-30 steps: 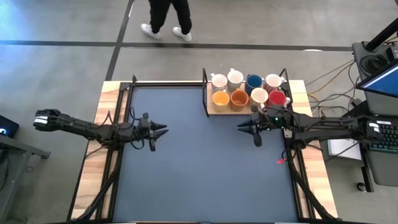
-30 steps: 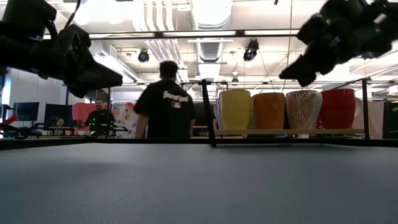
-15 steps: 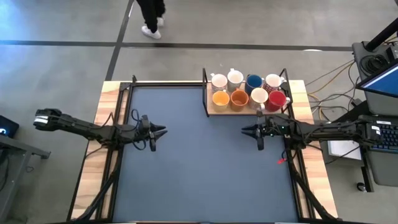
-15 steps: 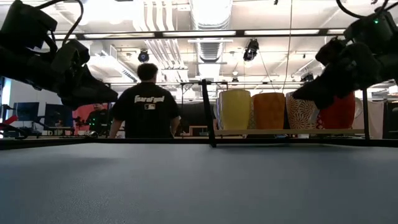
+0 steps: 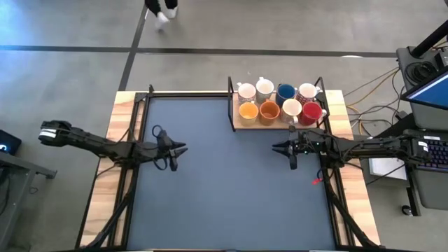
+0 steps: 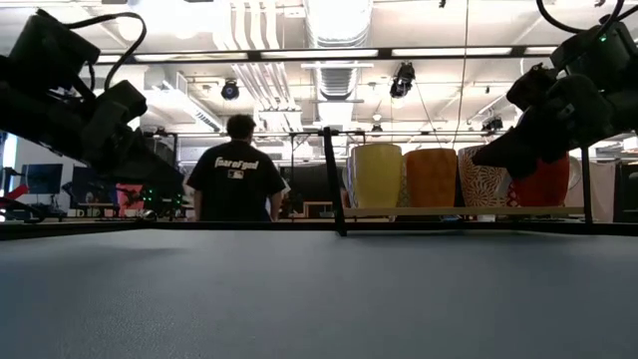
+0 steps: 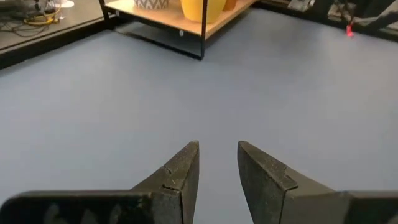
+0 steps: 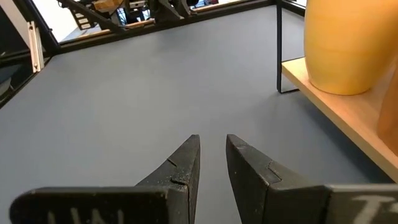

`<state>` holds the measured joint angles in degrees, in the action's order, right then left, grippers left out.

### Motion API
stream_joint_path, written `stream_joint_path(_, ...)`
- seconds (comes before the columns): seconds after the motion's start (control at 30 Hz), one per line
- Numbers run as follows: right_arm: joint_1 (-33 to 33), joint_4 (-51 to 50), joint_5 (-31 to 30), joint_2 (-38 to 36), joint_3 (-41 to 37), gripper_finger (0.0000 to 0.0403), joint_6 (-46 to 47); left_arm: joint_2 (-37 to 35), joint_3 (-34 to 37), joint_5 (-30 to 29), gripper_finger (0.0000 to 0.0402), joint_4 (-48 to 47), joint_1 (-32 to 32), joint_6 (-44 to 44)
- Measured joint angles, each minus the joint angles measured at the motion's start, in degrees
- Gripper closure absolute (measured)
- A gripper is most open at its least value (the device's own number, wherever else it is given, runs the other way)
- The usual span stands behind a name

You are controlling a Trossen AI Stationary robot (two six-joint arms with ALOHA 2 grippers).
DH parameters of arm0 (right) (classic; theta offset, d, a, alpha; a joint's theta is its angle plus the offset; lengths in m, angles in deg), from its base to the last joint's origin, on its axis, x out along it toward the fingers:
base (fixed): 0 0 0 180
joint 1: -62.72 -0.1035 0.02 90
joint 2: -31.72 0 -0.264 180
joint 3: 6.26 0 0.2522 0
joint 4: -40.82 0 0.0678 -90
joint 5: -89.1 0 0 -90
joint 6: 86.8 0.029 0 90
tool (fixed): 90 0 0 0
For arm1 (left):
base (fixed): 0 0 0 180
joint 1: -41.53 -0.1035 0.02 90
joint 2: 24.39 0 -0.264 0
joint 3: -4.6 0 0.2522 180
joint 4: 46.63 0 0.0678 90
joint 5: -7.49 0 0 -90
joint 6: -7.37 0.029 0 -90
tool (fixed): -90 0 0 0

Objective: Place coffee mugs
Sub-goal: Return to Home Position

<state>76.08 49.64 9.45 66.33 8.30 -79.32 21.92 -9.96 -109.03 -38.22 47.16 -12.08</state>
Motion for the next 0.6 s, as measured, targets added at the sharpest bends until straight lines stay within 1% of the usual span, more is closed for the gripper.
stream_joint_path(0.4,0.0,0.0,0.1,0.0,0.0,0.0335,-2.1,4.3,-3.7,0.1,0.0309,0.1,0.0,0.1)
stream_joint_path(0.6,0.0,-0.1,0.1,-0.6,0.0,0.0335,-2.1,-2.1,-4.0,0.1,0.0309,0.2,0.0,0.1)
